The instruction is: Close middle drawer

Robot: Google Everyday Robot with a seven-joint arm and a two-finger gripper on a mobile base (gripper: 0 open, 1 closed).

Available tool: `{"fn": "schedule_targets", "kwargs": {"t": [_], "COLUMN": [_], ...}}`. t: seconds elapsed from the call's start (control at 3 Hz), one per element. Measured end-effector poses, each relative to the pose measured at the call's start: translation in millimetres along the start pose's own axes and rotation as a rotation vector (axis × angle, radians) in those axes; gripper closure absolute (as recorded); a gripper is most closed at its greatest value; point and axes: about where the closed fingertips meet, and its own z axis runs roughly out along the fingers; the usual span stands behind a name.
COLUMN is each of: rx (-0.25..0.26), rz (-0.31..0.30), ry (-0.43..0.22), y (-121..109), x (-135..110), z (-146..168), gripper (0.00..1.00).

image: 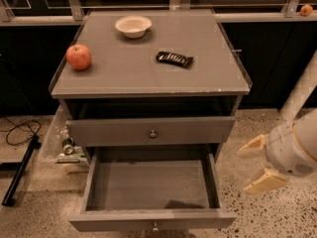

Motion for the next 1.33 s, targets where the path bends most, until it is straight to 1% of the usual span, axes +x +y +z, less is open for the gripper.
{"fn": "schedule_targets", "kwargs": {"t": [0.33, 0.67, 1.0, 1.33], "rx": [-0.037, -0.086, -0.09, -0.09], "rz": [-0.008, -0.012, -0.011, -0.011], "ry": [-0.067, -0.07, -0.071, -0.071], "y": [14, 20, 21, 21], "x": [24, 34, 35, 35], "z": [46, 67, 69, 69], "gripper": [0.66, 0.88, 1.0, 1.0]}}
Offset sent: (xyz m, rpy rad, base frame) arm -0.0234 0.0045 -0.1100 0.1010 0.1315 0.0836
